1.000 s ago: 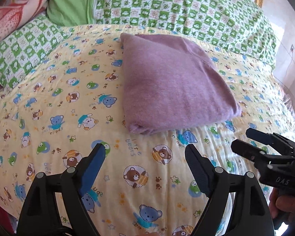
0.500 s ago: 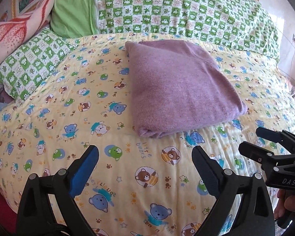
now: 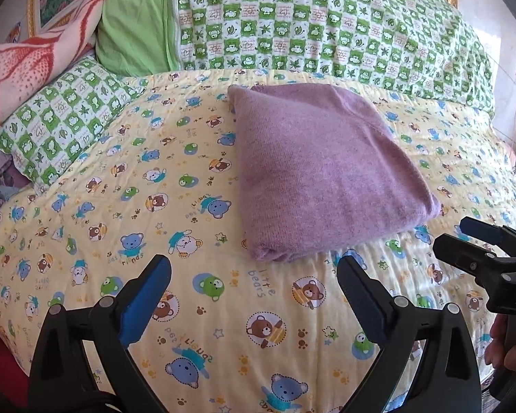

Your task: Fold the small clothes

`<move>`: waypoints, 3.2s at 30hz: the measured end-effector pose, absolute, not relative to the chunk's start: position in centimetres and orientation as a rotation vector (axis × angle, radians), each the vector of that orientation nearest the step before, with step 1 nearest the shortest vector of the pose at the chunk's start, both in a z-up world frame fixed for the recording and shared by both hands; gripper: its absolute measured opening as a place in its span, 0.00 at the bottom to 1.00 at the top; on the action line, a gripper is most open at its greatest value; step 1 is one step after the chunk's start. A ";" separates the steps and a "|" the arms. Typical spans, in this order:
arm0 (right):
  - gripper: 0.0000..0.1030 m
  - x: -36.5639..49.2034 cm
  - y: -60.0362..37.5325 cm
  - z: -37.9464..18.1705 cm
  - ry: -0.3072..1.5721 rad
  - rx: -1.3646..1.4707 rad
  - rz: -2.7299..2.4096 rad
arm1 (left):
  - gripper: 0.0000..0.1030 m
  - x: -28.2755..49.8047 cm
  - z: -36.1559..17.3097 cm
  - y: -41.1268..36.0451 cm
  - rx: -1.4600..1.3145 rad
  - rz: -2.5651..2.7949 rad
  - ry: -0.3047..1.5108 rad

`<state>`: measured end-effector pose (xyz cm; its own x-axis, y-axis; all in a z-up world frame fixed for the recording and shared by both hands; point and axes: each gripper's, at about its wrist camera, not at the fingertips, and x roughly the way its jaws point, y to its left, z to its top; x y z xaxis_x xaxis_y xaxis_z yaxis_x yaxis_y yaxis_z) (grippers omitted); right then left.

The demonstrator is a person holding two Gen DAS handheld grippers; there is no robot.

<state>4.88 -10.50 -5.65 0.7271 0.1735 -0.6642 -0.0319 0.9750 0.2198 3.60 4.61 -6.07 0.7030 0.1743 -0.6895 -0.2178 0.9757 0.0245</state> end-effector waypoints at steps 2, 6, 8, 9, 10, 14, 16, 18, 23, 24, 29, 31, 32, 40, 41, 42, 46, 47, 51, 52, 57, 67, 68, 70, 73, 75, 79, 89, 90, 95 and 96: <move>0.94 5.2 -10.5 -5.8 0.750 0.191 0.107 | 0.95 3.8 -6.3 4.7 -0.056 0.224 0.762; 0.94 5.8 -10.2 -6.2 0.749 0.162 0.104 | 0.95 4.1 -6.4 5.0 -0.058 0.229 0.755; 0.94 5.9 -9.9 -6.4 0.745 0.146 0.102 | 0.95 4.2 -6.5 5.1 -0.058 0.233 0.756; 0.94 5.9 -9.8 -6.5 0.746 0.140 0.103 | 0.95 4.3 -6.5 5.2 -0.059 0.235 0.757; 0.94 5.9 -9.7 -6.6 0.747 0.134 0.106 | 0.95 4.4 -6.5 5.3 -0.059 0.237 0.758; 0.93 6.2 -9.1 -7.0 0.753 0.089 0.106 | 0.95 4.4 -6.6 5.2 -0.057 0.245 0.763; 0.94 6.3 -8.9 -7.1 0.754 0.079 0.112 | 0.95 4.4 -6.6 5.1 -0.056 0.246 0.764; 0.94 6.4 -8.9 -7.1 0.753 0.071 0.112 | 0.95 4.4 -6.6 5.0 -0.056 0.250 0.762; 0.93 6.5 -8.9 -7.1 0.755 0.072 0.116 | 0.95 4.4 -6.6 5.2 -0.059 0.246 0.759; 0.93 6.5 -8.9 -7.1 0.756 0.072 0.118 | 0.95 4.4 -6.5 5.2 -0.061 0.247 0.757; 0.94 6.6 -9.0 -7.0 0.758 0.072 0.124 | 0.95 4.3 -6.4 5.0 -0.059 0.247 0.755; 0.94 6.6 -9.0 -7.0 0.757 0.072 0.127 | 0.95 4.3 -6.3 4.9 -0.058 0.246 0.753; 0.94 6.6 -9.1 -7.0 0.757 0.074 0.127 | 0.95 4.3 -6.3 4.9 -0.059 0.244 0.752; 0.94 6.3 -9.1 -6.7 0.754 0.087 0.123 | 0.95 4.2 -6.4 4.7 -0.060 0.240 0.752; 0.94 6.3 -9.2 -6.7 0.755 0.089 0.122 | 0.95 4.3 -6.4 4.8 -0.060 0.239 0.753; 0.94 6.3 -9.2 -6.7 0.757 0.093 0.123 | 0.95 4.2 -6.4 4.8 -0.062 0.239 0.755; 0.94 6.3 -9.4 -6.7 0.757 0.098 0.121 | 0.95 4.4 -6.4 5.0 -0.060 0.235 0.757; 0.94 6.4 -9.5 -6.7 0.757 0.098 0.122 | 0.95 4.4 -6.4 5.0 -0.061 0.234 0.756; 0.94 6.4 -9.4 -6.7 0.756 0.107 0.120 | 0.95 4.5 -6.3 5.1 -0.061 0.233 0.758; 0.94 6.3 -9.4 -6.6 0.754 0.108 0.120 | 0.95 4.6 -6.3 5.1 -0.060 0.232 0.758; 0.94 6.3 -9.3 -6.5 0.753 0.111 0.121 | 0.95 4.7 -6.2 5.1 -0.054 0.227 0.756; 0.94 6.5 -9.4 -6.0 0.746 0.129 0.128 | 0.95 5.0 -6.0 5.1 -0.052 0.229 0.755; 0.94 6.6 -9.4 -5.9 0.744 0.129 0.127 | 0.95 4.9 -6.0 5.1 -0.053 0.229 0.755; 0.94 6.6 -9.3 -5.7 0.739 0.133 0.128 | 0.95 5.0 -6.0 5.1 -0.052 0.230 0.756; 0.94 6.7 -9.3 -5.5 0.735 0.136 0.127 | 0.95 5.2 -5.9 5.2 -0.053 0.231 0.755; 0.94 6.7 -9.3 -5.5 0.734 0.135 0.127 | 0.95 5.3 -5.7 5.2 -0.050 0.237 0.752; 0.94 6.9 -9.4 -5.3 0.732 0.142 0.127 | 0.95 5.6 -5.6 5.5 -0.053 0.238 0.753; 0.94 7.3 -9.8 -5.2 0.733 0.149 0.122 | 0.95 6.1 -5.4 5.4 -0.042 0.223 0.744; 0.94 7.4 -9.9 -5.2 0.733 0.150 0.121 | 0.95 6.2 -5.4 5.3 -0.043 0.220 0.744; 0.94 7.7 -10.2 -5.2 0.734 0.159 0.118 | 0.94 6.5 -5.3 5.2 -0.045 0.214 0.748; 0.94 7.7 -10.3 -5.1 0.735 0.159 0.117 | 0.94 6.6 -5.3 5.2 -0.046 0.212 0.750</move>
<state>7.75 -10.27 -5.15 0.7359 0.1620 -0.6575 -0.0503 0.9814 0.1855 6.55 5.19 -5.32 0.7115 0.1743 -0.6808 -0.2072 0.9777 0.0338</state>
